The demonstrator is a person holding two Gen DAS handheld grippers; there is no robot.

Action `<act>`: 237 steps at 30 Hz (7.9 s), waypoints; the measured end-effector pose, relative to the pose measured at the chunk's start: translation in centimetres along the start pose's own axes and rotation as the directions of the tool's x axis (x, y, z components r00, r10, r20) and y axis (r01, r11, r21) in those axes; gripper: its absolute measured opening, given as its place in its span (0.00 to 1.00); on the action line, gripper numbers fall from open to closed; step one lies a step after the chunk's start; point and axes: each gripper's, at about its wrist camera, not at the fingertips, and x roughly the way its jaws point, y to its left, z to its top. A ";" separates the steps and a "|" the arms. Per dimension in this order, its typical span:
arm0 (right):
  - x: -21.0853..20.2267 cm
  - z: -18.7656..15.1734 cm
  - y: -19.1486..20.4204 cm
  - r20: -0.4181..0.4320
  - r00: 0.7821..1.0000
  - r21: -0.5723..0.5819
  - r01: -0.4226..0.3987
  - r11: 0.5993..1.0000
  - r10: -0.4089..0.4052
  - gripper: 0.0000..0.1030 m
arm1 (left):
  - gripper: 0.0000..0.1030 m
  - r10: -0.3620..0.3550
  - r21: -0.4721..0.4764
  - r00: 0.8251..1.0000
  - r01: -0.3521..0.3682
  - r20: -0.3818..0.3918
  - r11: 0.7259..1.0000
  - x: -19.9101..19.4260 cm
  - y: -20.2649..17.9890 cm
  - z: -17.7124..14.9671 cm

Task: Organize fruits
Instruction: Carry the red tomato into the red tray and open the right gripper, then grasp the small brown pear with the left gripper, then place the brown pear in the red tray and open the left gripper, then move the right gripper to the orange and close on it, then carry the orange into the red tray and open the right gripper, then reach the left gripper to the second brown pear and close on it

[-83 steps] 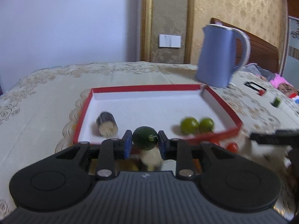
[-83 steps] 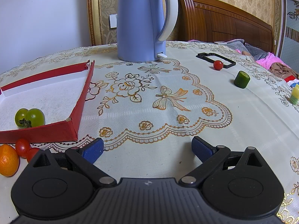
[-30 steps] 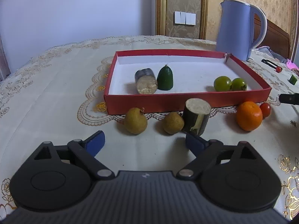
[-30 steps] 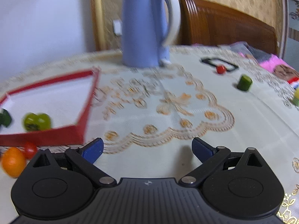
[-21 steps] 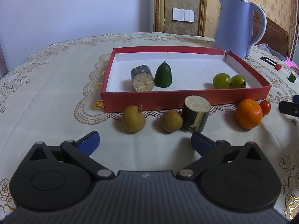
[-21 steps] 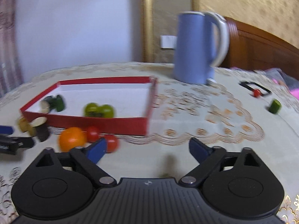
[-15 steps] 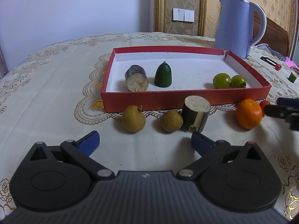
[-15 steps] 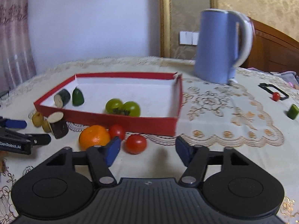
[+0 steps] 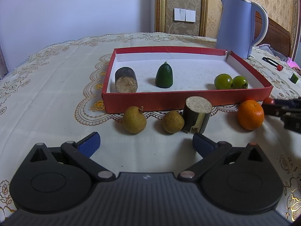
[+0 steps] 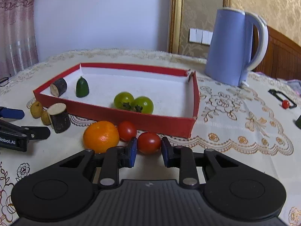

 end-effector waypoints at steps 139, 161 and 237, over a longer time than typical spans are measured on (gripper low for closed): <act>-0.8 -1.3 -9.2 -0.033 0.994 0.321 0.105 0.941 -0.100 0.96 | 1.00 0.062 -0.052 0.998 -0.062 0.002 0.997 0.1 3.7 0.4; -0.1 0.2 4.0 0.002 0.992 0.080 -0.124 0.989 0.124 0.51 | 1.00 0.058 -0.051 0.998 -0.058 0.007 0.997 0.0 3.8 0.3; 0.5 -0.5 -6.1 -0.083 0.992 0.134 0.110 0.985 -0.100 0.85 | 1.00 0.036 0.047 0.997 -0.039 0.065 0.998 -2.0 1.5 -0.1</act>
